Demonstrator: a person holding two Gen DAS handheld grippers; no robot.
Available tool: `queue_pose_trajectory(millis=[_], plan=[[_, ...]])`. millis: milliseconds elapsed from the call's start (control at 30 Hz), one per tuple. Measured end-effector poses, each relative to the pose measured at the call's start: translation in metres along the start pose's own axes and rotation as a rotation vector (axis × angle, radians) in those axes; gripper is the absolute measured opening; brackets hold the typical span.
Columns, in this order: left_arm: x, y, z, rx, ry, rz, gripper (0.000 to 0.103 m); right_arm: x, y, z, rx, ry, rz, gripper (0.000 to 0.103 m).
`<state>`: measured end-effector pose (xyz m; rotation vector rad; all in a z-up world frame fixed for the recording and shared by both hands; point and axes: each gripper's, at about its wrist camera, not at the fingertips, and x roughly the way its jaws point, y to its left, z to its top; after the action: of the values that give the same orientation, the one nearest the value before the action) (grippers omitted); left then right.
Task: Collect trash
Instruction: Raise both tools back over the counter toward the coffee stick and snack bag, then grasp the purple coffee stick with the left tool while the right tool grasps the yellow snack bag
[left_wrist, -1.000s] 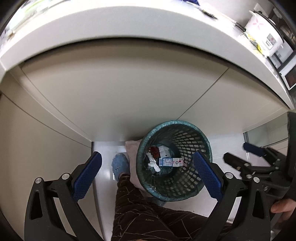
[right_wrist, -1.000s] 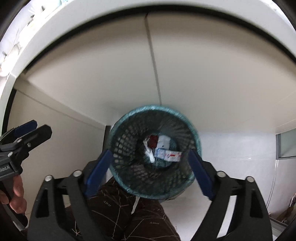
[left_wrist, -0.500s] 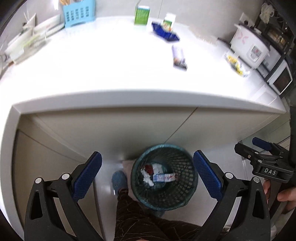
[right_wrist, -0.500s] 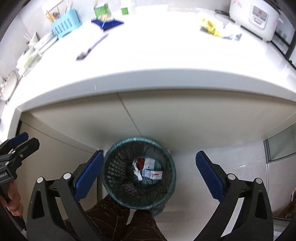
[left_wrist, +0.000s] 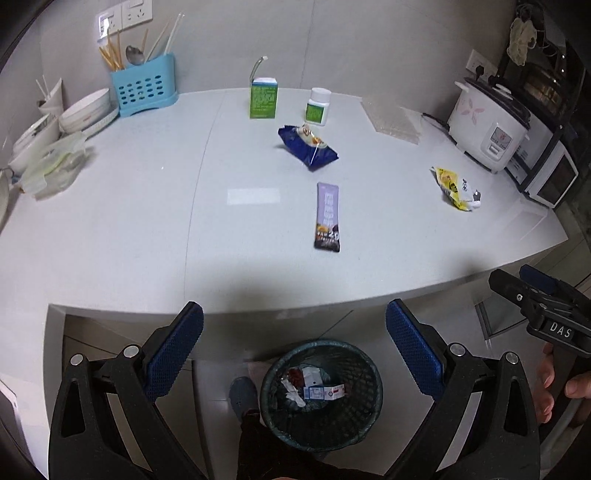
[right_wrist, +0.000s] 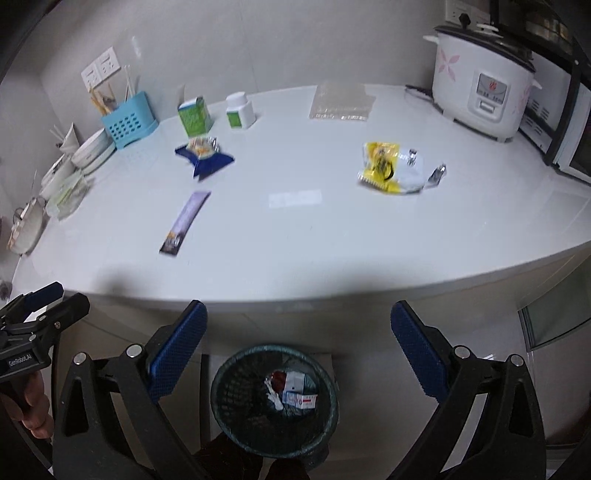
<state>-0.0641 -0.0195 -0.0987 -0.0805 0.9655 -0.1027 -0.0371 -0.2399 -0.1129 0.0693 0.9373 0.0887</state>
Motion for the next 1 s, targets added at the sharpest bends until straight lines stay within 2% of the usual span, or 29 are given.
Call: queue_pose_trajectory(millis=[200,467,767,1000], plan=[[0.000,-0.010,0.033,0.018,-0.019,0.016,0.097,-0.005,-0.017,0.030,0.030,-0.030,-0.015,0.095],[0.015,-0.013,0.060,0.022,-0.009,0.016,0.097,0.001,-0.043,0.069,0.066,-0.032,-0.058,0.095],[0.048,-0.012,0.080,0.022,0.042,0.015,0.097,0.030,-0.066,0.110,0.097,0.018,-0.103,0.095],[0.079,-0.016,0.094,0.036,0.103,0.002,0.097,0.067,-0.080,0.136,0.119,0.093,-0.124,0.095]])
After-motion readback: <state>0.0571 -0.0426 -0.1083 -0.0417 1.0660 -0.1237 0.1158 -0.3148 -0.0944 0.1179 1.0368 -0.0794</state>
